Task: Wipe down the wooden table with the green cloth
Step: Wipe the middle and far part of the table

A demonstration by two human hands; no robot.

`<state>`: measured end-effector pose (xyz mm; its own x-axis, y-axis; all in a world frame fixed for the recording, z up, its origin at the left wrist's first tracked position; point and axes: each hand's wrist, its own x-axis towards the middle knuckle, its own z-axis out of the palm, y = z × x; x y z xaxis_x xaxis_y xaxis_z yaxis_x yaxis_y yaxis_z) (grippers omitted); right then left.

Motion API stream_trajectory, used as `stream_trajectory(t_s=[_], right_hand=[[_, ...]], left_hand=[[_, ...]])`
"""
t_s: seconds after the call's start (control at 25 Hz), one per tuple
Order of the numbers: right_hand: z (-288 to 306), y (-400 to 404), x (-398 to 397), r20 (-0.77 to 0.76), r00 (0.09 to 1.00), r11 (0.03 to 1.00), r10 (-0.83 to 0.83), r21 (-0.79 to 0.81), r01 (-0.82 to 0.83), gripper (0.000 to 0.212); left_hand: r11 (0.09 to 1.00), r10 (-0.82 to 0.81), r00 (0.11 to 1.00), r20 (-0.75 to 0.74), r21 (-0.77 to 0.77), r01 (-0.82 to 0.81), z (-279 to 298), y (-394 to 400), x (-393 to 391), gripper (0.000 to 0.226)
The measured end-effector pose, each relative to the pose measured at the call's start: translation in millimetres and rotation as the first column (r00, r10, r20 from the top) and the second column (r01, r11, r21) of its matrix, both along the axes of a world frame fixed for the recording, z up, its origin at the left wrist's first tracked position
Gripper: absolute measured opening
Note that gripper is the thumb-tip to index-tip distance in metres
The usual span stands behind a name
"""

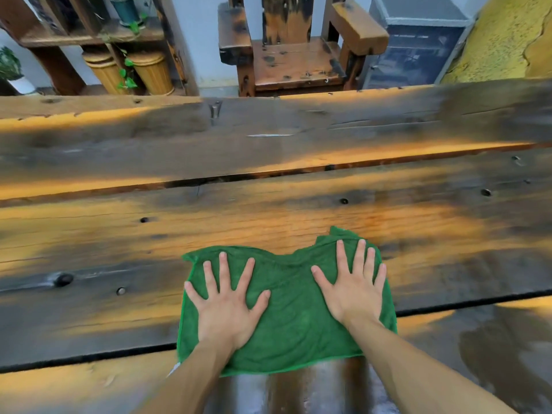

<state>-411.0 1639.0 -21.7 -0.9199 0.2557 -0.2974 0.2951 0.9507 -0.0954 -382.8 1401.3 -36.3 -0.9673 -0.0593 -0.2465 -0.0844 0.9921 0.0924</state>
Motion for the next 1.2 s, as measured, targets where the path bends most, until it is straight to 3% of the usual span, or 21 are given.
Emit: stream_trajectory(t_s=[0.48,1.2], right_hand=[[-9.2,21.3,-188.2,-0.090,0.995,0.999,0.050,0.012,-0.049,0.086],[-16.1,39.5,-481.4,-0.148,0.989,0.999,0.024,0.041,-0.018,0.090]], left_hand=[[0.997,0.011,1.000,-0.007,-0.076,-0.012,1.1,22.8,-184.0,0.076],[1.000,0.002,0.998,-0.069,-0.013,-0.003,2.2,35.4,-484.5,0.072]])
